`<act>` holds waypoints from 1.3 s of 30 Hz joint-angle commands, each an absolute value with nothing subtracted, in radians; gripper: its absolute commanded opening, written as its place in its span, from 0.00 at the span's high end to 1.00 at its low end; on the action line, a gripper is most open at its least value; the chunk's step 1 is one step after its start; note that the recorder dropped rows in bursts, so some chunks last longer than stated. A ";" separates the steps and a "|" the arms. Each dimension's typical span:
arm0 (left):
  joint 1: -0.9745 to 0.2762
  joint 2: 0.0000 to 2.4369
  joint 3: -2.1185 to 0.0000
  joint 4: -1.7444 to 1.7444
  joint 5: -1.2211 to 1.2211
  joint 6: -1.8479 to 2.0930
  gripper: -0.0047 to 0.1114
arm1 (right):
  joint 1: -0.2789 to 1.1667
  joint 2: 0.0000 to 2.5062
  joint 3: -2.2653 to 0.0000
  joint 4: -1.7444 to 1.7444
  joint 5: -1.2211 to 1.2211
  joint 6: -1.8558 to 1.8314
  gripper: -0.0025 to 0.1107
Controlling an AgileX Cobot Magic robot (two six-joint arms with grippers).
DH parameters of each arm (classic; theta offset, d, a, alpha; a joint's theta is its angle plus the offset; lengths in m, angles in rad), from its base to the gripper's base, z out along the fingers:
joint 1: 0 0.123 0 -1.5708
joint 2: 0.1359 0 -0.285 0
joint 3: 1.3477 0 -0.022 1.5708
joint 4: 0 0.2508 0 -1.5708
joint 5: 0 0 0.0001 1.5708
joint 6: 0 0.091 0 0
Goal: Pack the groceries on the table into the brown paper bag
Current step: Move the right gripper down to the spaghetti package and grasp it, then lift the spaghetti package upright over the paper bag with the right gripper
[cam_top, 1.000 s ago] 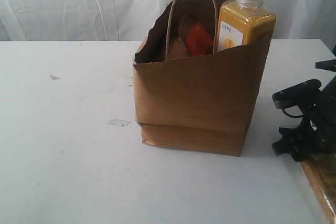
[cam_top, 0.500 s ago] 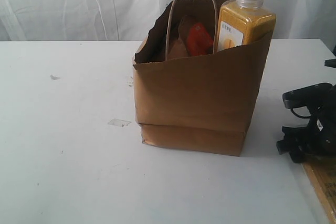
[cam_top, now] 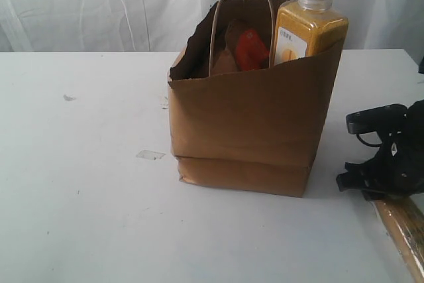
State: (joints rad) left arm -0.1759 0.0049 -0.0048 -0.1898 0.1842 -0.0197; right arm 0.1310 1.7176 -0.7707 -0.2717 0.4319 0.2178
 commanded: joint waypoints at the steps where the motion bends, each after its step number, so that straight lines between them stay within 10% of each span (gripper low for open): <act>1: -0.171 0.000 0.000 -0.201 0.188 -0.017 0.96 | 0.132 1.629 -0.756 -0.236 0.429 0.213 0.98; 39: -0.171 0.000 0.000 -0.201 0.188 -0.017 0.96 | 0.462 1.020 -1.506 -0.154 0.653 0.089 0.98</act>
State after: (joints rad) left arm -0.1759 0.0049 -0.0048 -0.1898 0.1842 -0.0197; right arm 0.4418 1.0214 -1.4387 -0.1595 0.7368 0.1063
